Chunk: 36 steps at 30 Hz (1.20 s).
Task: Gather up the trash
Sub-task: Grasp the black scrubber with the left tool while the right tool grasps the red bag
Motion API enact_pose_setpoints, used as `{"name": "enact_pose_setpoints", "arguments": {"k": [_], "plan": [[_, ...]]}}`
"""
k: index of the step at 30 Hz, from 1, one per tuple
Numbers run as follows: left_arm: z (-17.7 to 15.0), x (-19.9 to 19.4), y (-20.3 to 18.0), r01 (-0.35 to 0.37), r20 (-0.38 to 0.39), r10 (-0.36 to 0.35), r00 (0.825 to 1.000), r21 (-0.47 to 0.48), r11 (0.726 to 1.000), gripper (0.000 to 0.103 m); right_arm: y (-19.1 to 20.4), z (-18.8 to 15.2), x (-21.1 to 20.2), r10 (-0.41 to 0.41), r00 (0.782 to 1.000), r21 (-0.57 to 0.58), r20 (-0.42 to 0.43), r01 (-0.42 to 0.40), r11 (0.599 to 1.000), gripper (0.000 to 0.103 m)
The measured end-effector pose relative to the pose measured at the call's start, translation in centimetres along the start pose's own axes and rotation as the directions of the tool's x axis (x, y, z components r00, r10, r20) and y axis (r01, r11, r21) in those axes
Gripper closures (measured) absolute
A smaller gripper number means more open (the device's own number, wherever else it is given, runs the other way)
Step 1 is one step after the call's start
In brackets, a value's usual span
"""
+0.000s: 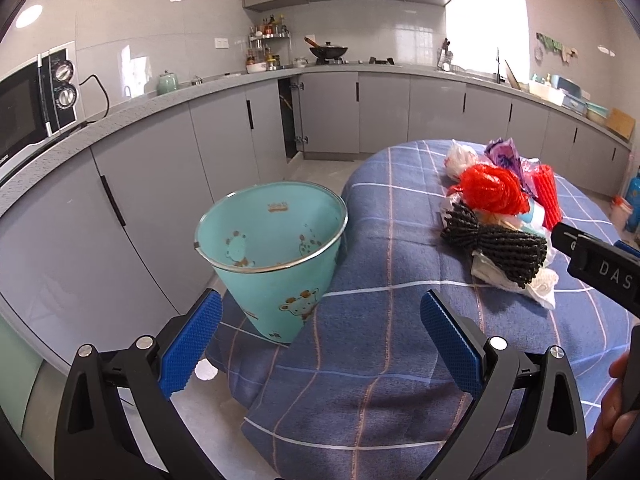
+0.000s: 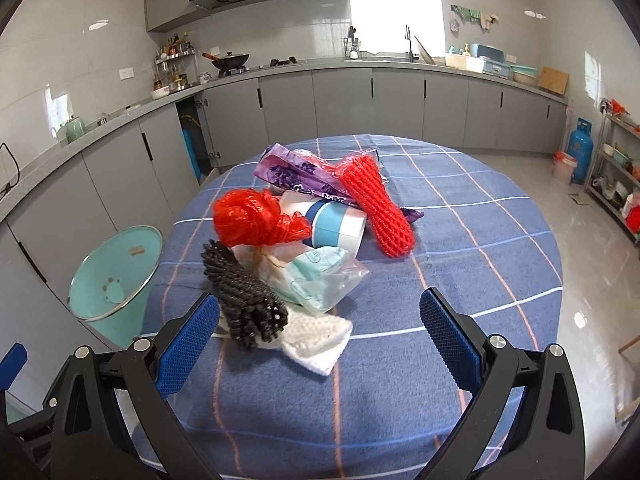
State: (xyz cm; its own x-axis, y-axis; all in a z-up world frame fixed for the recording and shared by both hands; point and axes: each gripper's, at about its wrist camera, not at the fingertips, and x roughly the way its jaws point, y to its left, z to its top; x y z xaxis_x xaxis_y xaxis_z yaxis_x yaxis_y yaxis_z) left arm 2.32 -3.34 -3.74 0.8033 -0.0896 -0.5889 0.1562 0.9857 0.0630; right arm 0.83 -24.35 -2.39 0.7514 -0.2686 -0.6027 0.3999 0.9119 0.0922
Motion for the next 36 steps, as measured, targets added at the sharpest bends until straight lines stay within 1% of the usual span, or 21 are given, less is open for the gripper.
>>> {"name": "enact_pose_setpoints", "arguments": {"k": [4, 7, 9, 11, 13, 15, 17, 18, 19, 20, 21, 23, 25, 27, 29, 31, 32, 34, 35, 36], "plan": [[0.2, 0.7, -0.5, 0.013, -0.001, -0.013, 1.000, 0.014, 1.000, 0.006, -0.6, 0.4, 0.6, -0.011, 1.000, -0.009, 0.007, 0.011, 1.000, 0.004], [0.7, 1.1, -1.1, 0.035, 0.006, -0.035, 0.999, 0.030, 0.999, 0.006, -1.5, 1.2, 0.7, 0.001, 1.000, -0.006, 0.017, -0.001, 1.000, 0.004], [1.2, 1.4, -1.5, 0.052, 0.005, -0.052, 0.999, 0.036, 0.998, 0.006, -2.4, 1.7, 0.5, -0.011, 0.999, -0.007, 0.038, 0.011, 1.000, 0.004], [1.7, 2.0, -1.9, 0.088, -0.009, -0.087, 0.996, 0.034, 0.996, 0.006, -3.8, 2.1, 0.5, -0.029, 0.998, -0.010, 0.060, 0.030, 1.000, 0.004], [2.3, 2.6, -2.4, 0.106, -0.021, -0.105, 0.994, 0.028, 0.994, 0.006, -4.9, 2.2, 0.6, -0.042, 0.997, -0.020, 0.072, 0.044, 0.999, 0.004], [3.1, 3.2, -3.0, 0.156, -0.042, -0.155, 0.987, 0.017, 0.988, 0.006, -5.7, 2.3, 0.8, -0.051, 0.996, -0.041, 0.076, 0.055, 0.998, 0.005], [3.7, 3.4, -4.0, 0.195, -0.043, -0.194, 0.980, 0.017, 0.981, 0.007, -6.7, 2.3, 1.1, -0.055, 0.995, -0.054, 0.078, 0.059, 0.997, 0.007], [3.9, 3.5, -4.6, 0.209, -0.042, -0.208, 0.977, 0.027, 0.978, 0.008, -6.9, 2.2, 1.3, -0.047, 0.996, -0.055, 0.075, 0.051, 0.997, 0.016], [4.1, 3.7, -5.3, 0.224, -0.043, -0.222, 0.974, 0.040, 0.974, 0.012, -7.2, 2.1, 1.6, -0.042, 0.997, -0.055, 0.066, 0.046, 0.997, 0.022], [4.4, 4.1, -6.3, 0.253, -0.056, -0.250, 0.967, 0.051, 0.966, 0.014, -7.5, 2.1, 2.1, -0.033, 0.998, -0.053, 0.044, 0.035, 0.998, 0.029], [4.6, 4.5, -6.9, 0.276, -0.070, -0.272, 0.960, 0.052, 0.960, 0.018, -7.6, 2.0, 2.5, -0.024, 0.999, -0.048, 0.029, 0.025, 0.999, 0.030], [4.9, 5.8, -8.2, 0.307, -0.109, -0.301, 0.947, 0.039, 0.951, 0.020, -8.0, 1.8, 3.1, -0.002, 1.000, -0.029, 0.006, 0.002, 1.000, 0.032], [5.1, 6.8, -9.2, 0.318, -0.131, -0.311, 0.941, 0.036, 0.948, 0.021, -8.2, 1.7, 3.6, 0.018, 1.000, -0.018, -0.001, -0.018, 1.000, 0.033], [5.2, 7.8, -10.2, 0.320, -0.151, -0.312, 0.938, 0.035, 0.947, 0.021, -8.3, 1.7, 3.9, 0.017, 1.000, -0.017, 0.001, -0.016, 1.000, 0.033], [5.3, 8.6, -10.9, 0.334, -0.171, -0.325, 0.930, 0.026, 0.942, 0.022, -8.5, 1.8, 4.3, 0.021, 1.000, -0.008, -0.002, -0.021, 1.000, 0.033], [5.3, 9.2, -11.4, 0.343, -0.185, -0.331, 0.925, 0.031, 0.939, 0.030, -8.6, 2.1, 4.5, 0.040, 0.999, 0.001, -0.007, -0.040, 0.999, 0.033], [5.3, 9.6, -11.5, 0.346, -0.193, -0.333, 0.923, 0.036, 0.938, 0.032, -8.6, 2.3, 4.6, 0.055, 0.998, 0.001, -0.008, -0.055, 0.998, 0.033], [5.3, 10.3, -11.7, 0.362, -0.204, -0.348, 0.915, 0.035, 0.932, 0.045, -8.2, 2.8, 4.4, 0.077, 0.997, -0.007, 0.000, -0.077, 0.997, 0.033], [5.3, 10.7, -11.6, 0.377, -0.208, -0.364, 0.908, 0.025, 0.926, 0.050, -8.0, 3.1, 4.4, 0.088, 0.996, -0.016, 0.007, -0.088, 0.996, 0.033], [5.3, 11.0, -11.6, 0.388, -0.211, -0.376, 0.902, 0.019, 0.921, 0.060, -7.7, 3.4, 4.4, 0.095, 0.995, -0.023, 0.009, -0.095, 0.995, 0.033]]}}
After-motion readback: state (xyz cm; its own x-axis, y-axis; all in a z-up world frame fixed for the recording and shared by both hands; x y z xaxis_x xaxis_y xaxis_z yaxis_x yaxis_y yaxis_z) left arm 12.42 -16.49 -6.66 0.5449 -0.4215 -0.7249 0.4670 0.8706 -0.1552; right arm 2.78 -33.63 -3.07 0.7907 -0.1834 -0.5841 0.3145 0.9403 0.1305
